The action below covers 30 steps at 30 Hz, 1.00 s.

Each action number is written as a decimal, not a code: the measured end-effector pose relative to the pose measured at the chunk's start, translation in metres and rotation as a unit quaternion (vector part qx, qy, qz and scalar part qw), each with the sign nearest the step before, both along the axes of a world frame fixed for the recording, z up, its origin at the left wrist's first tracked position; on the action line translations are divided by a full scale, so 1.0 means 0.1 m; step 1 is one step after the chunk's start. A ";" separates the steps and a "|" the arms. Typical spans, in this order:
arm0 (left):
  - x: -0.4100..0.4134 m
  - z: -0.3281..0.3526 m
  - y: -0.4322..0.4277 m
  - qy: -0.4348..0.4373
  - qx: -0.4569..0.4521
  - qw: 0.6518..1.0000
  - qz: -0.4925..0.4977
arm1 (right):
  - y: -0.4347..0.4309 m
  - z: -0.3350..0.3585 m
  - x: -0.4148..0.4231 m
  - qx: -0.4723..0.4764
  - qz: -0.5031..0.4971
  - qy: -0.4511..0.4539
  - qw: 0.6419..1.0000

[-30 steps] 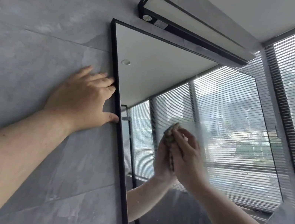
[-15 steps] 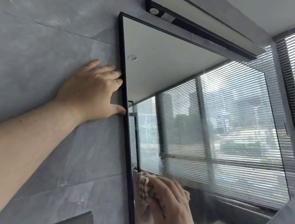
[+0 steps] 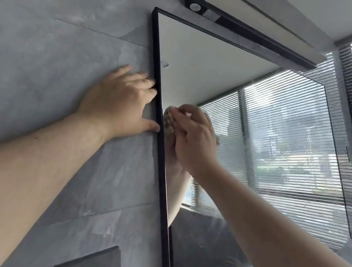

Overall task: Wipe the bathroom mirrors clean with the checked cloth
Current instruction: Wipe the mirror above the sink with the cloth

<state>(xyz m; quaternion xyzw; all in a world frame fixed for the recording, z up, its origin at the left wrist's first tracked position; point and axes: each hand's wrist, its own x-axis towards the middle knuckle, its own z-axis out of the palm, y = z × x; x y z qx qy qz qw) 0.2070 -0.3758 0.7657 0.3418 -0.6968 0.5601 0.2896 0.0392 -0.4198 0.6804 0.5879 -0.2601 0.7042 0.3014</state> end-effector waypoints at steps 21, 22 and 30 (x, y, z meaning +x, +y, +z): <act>0.00 0.00 0.03 -0.003 0.001 1.000 0.023 | 0.02 -1.04 -0.11 -0.073 -0.037 0.120 0.989; 0.00 0.00 0.03 -0.002 0.003 1.000 0.024 | 0.03 -0.97 -0.10 -0.070 -0.033 0.114 0.990; -0.02 -0.01 0.07 0.003 0.017 1.000 0.021 | -0.15 0.19 -0.16 -0.049 -0.032 -0.014 0.998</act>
